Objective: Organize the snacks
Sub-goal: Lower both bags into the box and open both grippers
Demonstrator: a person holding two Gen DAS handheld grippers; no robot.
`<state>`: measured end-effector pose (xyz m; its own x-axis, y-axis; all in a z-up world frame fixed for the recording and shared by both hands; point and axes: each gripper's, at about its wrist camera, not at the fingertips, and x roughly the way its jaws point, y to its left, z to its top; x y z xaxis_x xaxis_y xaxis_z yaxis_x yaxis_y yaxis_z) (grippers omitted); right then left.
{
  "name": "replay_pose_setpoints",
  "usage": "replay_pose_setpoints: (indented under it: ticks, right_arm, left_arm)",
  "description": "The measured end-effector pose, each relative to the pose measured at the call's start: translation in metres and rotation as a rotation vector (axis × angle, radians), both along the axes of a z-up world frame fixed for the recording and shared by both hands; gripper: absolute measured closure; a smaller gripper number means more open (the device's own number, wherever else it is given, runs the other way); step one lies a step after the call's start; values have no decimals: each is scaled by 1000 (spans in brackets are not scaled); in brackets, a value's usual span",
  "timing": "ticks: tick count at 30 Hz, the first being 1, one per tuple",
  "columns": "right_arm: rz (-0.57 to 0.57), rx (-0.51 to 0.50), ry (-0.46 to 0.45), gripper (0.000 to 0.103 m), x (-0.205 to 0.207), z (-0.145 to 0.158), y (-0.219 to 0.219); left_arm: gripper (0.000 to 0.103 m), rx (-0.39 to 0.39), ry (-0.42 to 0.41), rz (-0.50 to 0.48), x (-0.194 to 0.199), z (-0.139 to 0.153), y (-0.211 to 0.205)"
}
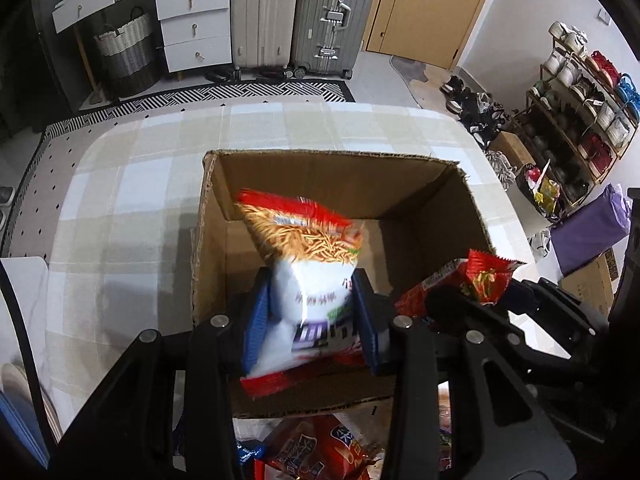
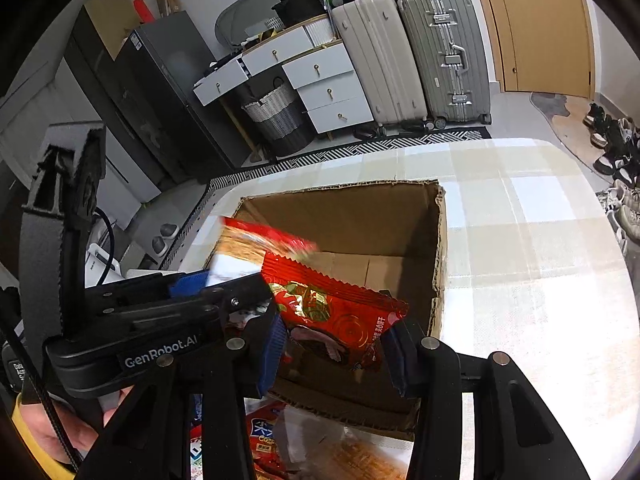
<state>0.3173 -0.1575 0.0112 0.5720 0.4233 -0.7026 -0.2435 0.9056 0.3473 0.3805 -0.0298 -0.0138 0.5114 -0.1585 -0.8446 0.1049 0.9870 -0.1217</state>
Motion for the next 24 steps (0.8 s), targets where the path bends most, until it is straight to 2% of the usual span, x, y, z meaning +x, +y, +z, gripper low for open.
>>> replay_pose_setpoints:
  ticks: [10, 16, 20, 24]
  right_arm:
    - [0, -22, 13, 58, 6, -8, 2]
    - [-8, -27, 31, 54, 12, -7, 2]
    - [-23, -26, 19, 51, 9, -1, 1]
    - [-24, -34, -22, 49, -2, 12, 3]
  left_arm:
    - [66, 10, -13, -3, -4, -3, 1]
    - [64, -2, -9, 14, -9, -3, 6]
    - [50, 2, -11, 37, -16, 2, 13]
    - [46, -12, -30, 41, -27, 13, 16]
